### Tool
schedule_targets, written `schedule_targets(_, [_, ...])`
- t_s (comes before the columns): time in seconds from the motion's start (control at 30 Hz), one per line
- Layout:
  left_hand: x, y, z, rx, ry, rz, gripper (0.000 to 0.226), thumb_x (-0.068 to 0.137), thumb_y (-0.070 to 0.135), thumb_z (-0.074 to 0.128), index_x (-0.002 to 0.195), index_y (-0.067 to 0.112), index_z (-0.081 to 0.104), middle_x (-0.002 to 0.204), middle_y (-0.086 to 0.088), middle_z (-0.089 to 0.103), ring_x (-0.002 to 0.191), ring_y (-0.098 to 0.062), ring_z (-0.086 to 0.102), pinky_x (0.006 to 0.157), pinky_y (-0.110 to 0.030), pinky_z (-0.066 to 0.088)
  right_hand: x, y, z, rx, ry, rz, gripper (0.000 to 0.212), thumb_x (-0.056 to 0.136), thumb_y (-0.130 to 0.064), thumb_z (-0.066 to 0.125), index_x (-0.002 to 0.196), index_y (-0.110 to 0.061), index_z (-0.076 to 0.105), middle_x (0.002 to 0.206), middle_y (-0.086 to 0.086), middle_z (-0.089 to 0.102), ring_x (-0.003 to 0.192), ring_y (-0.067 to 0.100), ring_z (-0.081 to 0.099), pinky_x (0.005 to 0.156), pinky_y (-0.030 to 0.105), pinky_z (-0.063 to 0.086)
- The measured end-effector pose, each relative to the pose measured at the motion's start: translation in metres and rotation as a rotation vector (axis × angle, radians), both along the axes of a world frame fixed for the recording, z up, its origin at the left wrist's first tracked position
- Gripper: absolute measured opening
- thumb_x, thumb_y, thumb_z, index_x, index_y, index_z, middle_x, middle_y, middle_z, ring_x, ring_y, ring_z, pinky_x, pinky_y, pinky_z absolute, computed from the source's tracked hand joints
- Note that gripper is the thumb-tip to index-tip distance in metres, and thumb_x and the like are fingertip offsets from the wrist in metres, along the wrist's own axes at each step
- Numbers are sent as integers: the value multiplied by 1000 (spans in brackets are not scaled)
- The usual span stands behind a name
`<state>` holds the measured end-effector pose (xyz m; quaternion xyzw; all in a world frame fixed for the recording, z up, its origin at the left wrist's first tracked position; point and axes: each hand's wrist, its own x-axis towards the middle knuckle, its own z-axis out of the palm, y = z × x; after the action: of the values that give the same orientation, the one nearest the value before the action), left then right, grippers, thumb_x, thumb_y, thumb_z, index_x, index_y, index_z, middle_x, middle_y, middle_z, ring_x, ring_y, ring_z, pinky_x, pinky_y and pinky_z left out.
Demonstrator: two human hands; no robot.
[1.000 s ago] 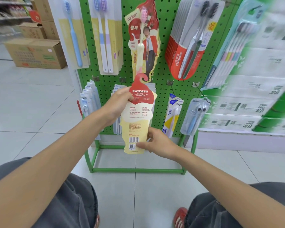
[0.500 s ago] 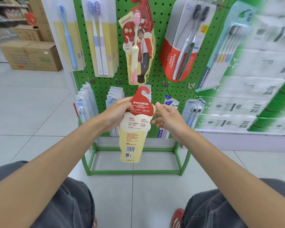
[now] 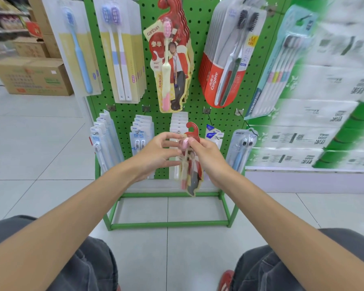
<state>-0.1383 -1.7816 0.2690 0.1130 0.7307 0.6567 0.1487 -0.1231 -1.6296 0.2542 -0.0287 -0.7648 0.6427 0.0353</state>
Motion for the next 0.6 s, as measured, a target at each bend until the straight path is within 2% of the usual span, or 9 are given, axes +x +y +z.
schedule_targets(0.1, [-6,-2,-6,-292,178,84,53,99,20,57,147,24,35,144,4,38,128,-12,46,101,-30,44,0,2,2,-55,-42,31,33,100,-29,47,106,-5,68,104,10,74,103,29,68,102,46,47])
schedule_targets(0.17, [-8,0,-10,-285,160,45,51,101,22,52,148,24,33,140,3,47,119,-13,53,93,-28,45,0,1,3,-126,-70,57,36,101,-28,48,110,3,64,106,14,74,104,34,68,103,50,46])
schedule_targets(0.2, [-7,2,-11,-267,149,51,46,101,19,51,145,24,36,129,-1,57,108,-12,60,87,-28,48,0,0,3,-154,-74,63,37,101,-28,47,111,5,63,106,16,73,104,36,67,104,50,46])
schedule_targets(0.27, [-8,4,-12,-260,157,112,36,101,14,52,135,21,46,110,-5,66,97,-16,66,86,-38,55,-1,-2,5,-148,-70,57,36,101,-27,46,104,2,67,102,15,74,96,30,70,99,45,50])
schedule_targets(0.3, [-9,5,-12,-252,157,139,30,100,12,53,129,19,52,107,-8,68,95,-20,68,87,-43,56,-1,-4,8,-118,-56,54,34,102,-26,45,101,-1,68,98,13,74,85,23,70,92,39,53])
schedule_targets(0.37, [-11,4,-10,-226,133,163,15,98,11,56,112,17,59,104,-12,71,93,-23,70,85,-42,58,1,-5,16,-33,-5,43,30,101,-22,44,97,-1,66,86,10,70,65,13,62,73,29,51])
schedule_targets(0.4, [-11,3,-6,-222,133,174,9,98,11,58,104,16,61,102,-13,71,91,-24,70,83,-40,59,1,-4,21,0,35,29,26,99,-18,46,98,0,64,83,8,67,62,12,59,67,29,49])
schedule_targets(0.5, [-16,-1,8,-255,169,196,3,95,11,62,96,8,63,97,-11,72,88,-24,70,78,-38,60,0,3,42,36,129,-36,16,97,-13,52,109,-10,63,90,-1,69,73,12,65,68,26,53])
schedule_targets(0.6, [-18,-3,28,-259,232,191,10,95,9,61,101,1,63,91,-5,70,79,-16,68,65,-24,59,-6,9,73,183,228,-70,17,99,-19,53,92,-21,69,84,-7,71,73,3,65,69,19,51])
